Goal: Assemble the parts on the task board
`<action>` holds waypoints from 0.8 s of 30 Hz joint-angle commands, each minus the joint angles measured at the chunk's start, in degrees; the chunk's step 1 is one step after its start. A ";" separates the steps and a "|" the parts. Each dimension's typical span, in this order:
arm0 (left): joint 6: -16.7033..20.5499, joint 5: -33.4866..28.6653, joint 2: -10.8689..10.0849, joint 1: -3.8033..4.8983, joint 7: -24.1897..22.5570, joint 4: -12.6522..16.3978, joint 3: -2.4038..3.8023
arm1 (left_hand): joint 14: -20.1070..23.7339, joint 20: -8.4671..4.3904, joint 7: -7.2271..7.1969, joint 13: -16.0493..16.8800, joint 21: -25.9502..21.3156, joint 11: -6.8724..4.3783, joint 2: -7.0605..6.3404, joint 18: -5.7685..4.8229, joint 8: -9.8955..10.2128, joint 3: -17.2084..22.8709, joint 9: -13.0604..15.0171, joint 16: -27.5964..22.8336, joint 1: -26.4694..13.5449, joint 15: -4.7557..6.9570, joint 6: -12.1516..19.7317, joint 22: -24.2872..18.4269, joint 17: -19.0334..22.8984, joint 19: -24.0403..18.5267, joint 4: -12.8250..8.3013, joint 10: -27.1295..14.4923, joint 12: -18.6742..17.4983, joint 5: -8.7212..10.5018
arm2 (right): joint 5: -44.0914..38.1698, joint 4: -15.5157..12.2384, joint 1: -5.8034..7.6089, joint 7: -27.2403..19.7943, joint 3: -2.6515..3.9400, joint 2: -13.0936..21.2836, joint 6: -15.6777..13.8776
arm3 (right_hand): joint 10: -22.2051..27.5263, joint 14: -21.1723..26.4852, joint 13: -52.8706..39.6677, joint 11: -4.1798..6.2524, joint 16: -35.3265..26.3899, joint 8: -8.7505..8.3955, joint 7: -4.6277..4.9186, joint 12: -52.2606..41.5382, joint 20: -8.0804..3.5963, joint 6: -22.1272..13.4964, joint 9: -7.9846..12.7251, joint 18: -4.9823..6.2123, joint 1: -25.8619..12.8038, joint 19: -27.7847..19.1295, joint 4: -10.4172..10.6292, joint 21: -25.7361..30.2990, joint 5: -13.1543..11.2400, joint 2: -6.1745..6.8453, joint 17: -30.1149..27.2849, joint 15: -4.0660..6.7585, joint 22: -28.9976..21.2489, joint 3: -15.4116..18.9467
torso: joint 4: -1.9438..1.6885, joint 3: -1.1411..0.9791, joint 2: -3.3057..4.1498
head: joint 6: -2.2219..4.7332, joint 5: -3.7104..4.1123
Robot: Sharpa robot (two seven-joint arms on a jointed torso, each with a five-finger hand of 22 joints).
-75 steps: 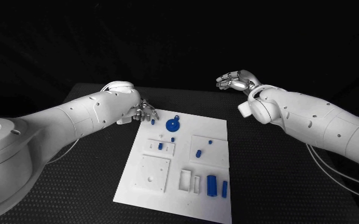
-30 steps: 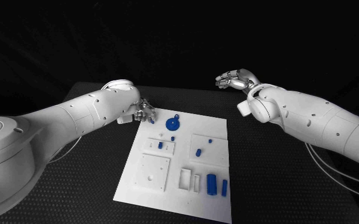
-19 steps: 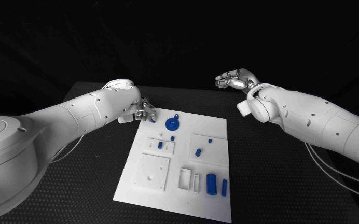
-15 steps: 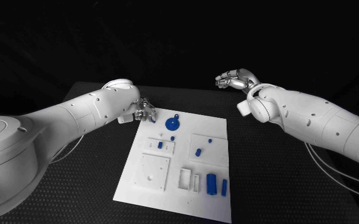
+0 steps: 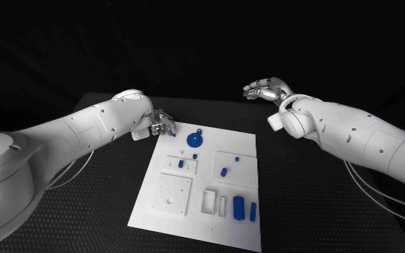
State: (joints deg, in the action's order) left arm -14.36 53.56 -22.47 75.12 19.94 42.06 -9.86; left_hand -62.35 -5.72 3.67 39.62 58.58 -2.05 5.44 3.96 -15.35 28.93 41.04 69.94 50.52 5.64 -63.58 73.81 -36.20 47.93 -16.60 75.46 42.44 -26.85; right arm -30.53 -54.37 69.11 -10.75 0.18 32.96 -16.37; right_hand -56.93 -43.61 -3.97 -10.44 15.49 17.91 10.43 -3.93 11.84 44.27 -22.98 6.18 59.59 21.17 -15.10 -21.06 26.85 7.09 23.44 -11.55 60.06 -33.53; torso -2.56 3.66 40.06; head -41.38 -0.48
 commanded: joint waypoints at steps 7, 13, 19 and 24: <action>1.15 -4.15 -3.93 1.29 0.99 6.98 0.06 | -1.02 -5.54 -1.31 0.46 0.64 -1.57 0.51 -0.33 -1.69 -0.11 3.01 0.90 0.81 0.35 -1.83 0.49 -0.28 0.61 -0.29 2.18 0.73 -2.86 | 0.25 0.15 -0.01 -0.53 0.01 0.01 0.19 | 0.03 -0.06 0.04 -0.34 -0.12 0.06 0.37 0.06 -0.01 0.13 0.05 -0.93 -0.43 -0.14 0.06 0.21 0.37 -0.06 -0.10 -0.42 0.09 0.29 | -0.21 -0.08 -0.28 | 0.16 -0.22; 0.52 -2.62 -7.53 1.60 2.12 13.56 0.03 | -1.16 -5.59 -1.39 0.57 0.76 -1.66 0.40 -0.30 -1.76 -0.09 3.24 1.11 0.90 0.42 -1.96 0.64 -0.36 0.65 -0.31 2.32 0.86 -3.30 | 0.28 0.27 -0.01 -0.53 0.01 0.04 0.18 | 0.03 -0.06 0.04 -0.34 -0.12 0.07 0.37 0.07 -0.01 0.13 0.05 -0.93 -0.43 -0.14 0.06 0.22 0.39 -0.05 -0.10 -0.41 0.10 0.29 | -0.37 -0.21 -0.57 | -0.10 -0.19; 1.69 1.68 -11.14 1.61 3.03 20.31 -0.11 | -1.32 -5.64 -1.48 0.67 0.88 -1.75 0.24 -0.27 -1.83 -0.08 3.43 1.33 1.03 0.46 -2.11 0.77 -0.44 0.69 -0.31 2.49 1.00 -3.56 | 0.28 0.40 -0.04 -0.51 0.01 0.01 0.27 | 0.02 -0.06 0.04 -0.33 -0.11 0.07 0.37 0.07 -0.01 0.14 0.05 -0.93 -0.42 -0.14 0.06 0.24 0.41 -0.06 -0.11 -0.41 0.11 0.29 | -0.47 -0.26 -0.78 | -0.34 -0.26; 3.42 5.45 -14.36 1.60 3.82 26.86 -1.79 | -1.42 -5.67 -1.53 0.73 0.98 -1.81 0.18 -0.25 -1.87 -0.11 3.56 1.47 1.06 0.49 -2.22 0.85 -0.49 0.77 -0.30 2.61 1.08 -3.58 | 0.28 0.43 -0.16 -0.49 0.00 0.26 0.31 | 0.02 -0.05 0.05 -0.33 -0.11 0.08 0.36 0.07 -0.02 0.15 0.06 -0.93 -0.41 -0.13 0.06 0.26 0.44 -0.06 -0.11 -0.40 0.14 0.29 | -0.44 -0.20 -0.69 | -0.44 -0.28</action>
State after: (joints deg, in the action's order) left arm -12.80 54.89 -36.48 76.75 22.64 67.66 -11.46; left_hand -63.12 -5.92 3.66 40.28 59.23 -2.08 5.21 3.95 -15.41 28.50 41.06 71.04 50.75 5.58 -63.98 74.56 -36.61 48.13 -16.79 75.93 43.26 -28.84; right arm -30.32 -53.97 69.02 -10.75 0.17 33.11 -16.38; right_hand -56.93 -43.61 -3.97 -10.44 15.49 17.91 10.42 -3.93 11.84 44.27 -22.98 6.18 59.59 21.17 -15.10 -21.06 27.08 7.09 23.39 -11.55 60.12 -33.53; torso -2.98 3.42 39.33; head -41.74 -0.74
